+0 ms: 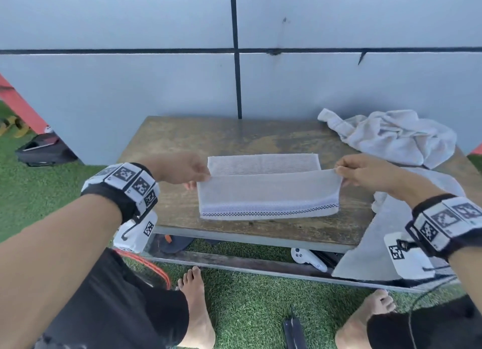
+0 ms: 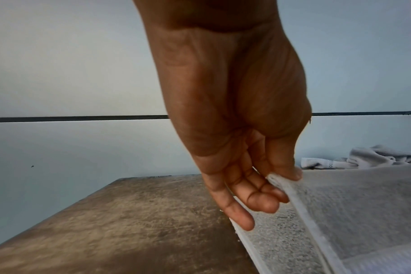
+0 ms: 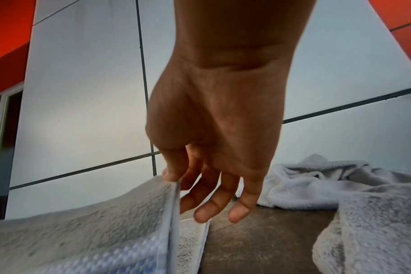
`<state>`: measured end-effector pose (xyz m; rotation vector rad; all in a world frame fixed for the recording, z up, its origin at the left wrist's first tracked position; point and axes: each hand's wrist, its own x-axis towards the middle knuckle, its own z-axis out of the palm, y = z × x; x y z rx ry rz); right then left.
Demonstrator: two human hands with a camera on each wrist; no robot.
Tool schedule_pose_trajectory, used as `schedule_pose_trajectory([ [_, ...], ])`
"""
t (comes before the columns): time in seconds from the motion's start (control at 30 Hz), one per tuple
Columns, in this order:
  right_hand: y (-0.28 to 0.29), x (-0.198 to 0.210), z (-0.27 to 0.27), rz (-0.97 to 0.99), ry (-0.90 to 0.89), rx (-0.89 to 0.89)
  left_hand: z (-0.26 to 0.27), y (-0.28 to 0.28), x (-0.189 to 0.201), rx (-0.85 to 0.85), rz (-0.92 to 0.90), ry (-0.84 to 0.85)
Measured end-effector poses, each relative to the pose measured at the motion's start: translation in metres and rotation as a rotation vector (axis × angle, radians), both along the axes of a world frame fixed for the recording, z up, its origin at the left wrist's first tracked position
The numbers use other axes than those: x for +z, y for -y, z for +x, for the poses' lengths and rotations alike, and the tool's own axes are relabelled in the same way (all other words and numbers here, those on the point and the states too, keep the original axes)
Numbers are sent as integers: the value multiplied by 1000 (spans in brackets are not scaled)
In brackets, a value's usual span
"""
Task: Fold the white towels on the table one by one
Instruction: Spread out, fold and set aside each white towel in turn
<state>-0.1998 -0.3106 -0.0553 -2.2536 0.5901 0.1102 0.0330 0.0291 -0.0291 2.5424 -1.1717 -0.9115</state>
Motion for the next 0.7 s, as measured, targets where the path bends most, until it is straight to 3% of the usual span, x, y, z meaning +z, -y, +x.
schedule_pose_trajectory([
  [0.2,11,-11,35,-227,74,-92,32,24,-19,96,-98,94],
  [0.37,20,-31,64,-254,90,-198,44,45,-42,262,-203,236],
  [0.7,28,-64,107,-339,-36,-271,61,63,-78,461,-220,256],
])
